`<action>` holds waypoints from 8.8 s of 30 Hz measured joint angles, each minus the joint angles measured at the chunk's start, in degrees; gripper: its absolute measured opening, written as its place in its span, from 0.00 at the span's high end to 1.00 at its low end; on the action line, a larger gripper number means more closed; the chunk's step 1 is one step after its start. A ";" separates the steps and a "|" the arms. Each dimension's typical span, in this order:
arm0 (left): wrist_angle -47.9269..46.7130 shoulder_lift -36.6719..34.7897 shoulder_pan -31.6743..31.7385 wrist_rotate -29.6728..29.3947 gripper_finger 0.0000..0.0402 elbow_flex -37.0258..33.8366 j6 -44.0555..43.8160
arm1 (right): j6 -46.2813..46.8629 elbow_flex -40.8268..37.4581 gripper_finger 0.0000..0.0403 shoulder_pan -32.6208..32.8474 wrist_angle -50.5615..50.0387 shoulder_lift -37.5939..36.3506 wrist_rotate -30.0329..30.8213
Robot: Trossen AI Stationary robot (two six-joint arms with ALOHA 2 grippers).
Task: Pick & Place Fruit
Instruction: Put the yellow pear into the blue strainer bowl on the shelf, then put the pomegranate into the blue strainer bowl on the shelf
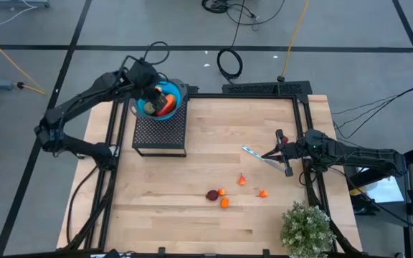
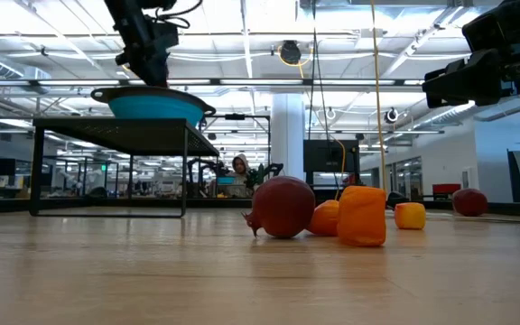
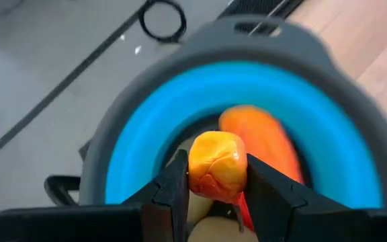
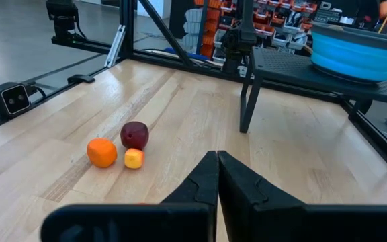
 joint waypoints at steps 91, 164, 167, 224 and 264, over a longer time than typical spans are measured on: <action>12.11 8.04 -48.96 -1.80 0.48 0.02 -11.30 | 0.00 0.00 1.00 0.00 -0.22 0.00 -0.02; 35.75 37.09 -56.26 -1.38 0.02 -0.04 -15.14 | 0.02 0.00 1.00 0.00 -0.24 -0.02 -0.04; 35.57 39.34 -56.03 -1.36 0.02 -0.04 -15.34 | 0.02 -0.02 1.00 0.01 -0.31 -0.02 -0.04; 27.80 37.70 -53.43 -0.26 0.51 -0.17 -8.76 | 1.07 -0.02 1.00 0.07 -0.24 0.00 -0.04; 50.20 17.62 -64.46 51.11 0.49 -0.07 44.00 | -0.02 -0.02 1.00 0.07 -0.70 0.00 -0.04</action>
